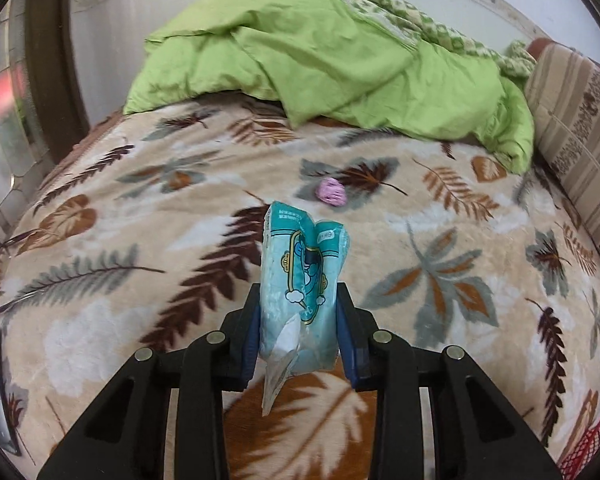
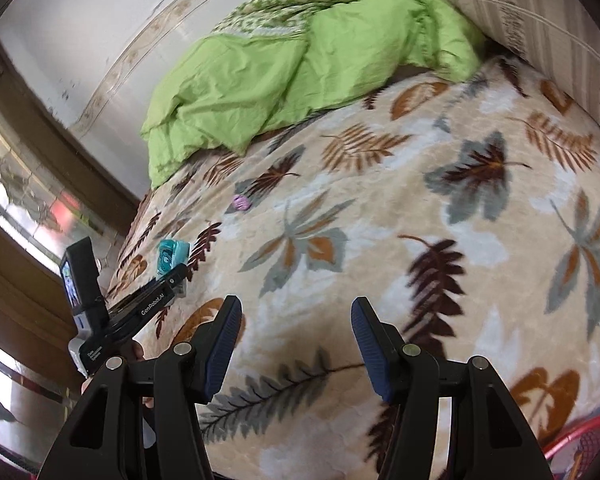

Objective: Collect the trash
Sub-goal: 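Grasp the purple crumpled paper with the right tool while the left tool holds the packet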

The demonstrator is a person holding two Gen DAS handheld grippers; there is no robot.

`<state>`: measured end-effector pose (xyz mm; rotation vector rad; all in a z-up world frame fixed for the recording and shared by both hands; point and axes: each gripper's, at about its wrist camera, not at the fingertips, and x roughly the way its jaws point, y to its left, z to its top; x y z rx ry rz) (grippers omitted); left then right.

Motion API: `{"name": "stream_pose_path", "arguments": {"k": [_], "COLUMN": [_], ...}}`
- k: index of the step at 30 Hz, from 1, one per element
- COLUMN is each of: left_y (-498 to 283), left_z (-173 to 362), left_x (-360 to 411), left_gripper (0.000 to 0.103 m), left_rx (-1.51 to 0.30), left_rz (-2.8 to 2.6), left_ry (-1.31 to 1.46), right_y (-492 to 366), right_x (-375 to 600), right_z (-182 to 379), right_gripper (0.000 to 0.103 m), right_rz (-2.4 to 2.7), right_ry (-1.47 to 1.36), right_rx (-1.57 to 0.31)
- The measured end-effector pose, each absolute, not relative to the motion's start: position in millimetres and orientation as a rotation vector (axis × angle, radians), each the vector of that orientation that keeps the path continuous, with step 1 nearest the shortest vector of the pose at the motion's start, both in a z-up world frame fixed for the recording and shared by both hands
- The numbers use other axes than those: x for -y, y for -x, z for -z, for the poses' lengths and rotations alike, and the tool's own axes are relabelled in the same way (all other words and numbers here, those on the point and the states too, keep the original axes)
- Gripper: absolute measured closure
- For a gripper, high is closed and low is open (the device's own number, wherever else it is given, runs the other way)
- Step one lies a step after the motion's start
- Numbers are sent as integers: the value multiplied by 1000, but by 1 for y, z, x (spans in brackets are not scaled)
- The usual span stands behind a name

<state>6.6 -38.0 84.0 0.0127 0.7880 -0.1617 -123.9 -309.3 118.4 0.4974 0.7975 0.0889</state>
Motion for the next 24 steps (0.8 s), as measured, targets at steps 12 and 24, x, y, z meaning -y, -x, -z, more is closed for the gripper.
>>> {"name": "stream_pose_path", "arguments": {"k": [12, 24], "left_y": [-48, -61], "left_z": [-56, -51], "left_x": [-21, -27], "left_gripper": [71, 70], "left_rx": [-841, -856], "left_rz": [5, -28], "left_ry": [108, 108], "right_y": [12, -145], "right_x": [260, 206], "right_z": [-102, -49], "right_gripper": [42, 43], "right_rz": [-161, -212], "right_ry": [-384, -280], "right_rx": [-835, -894]}}
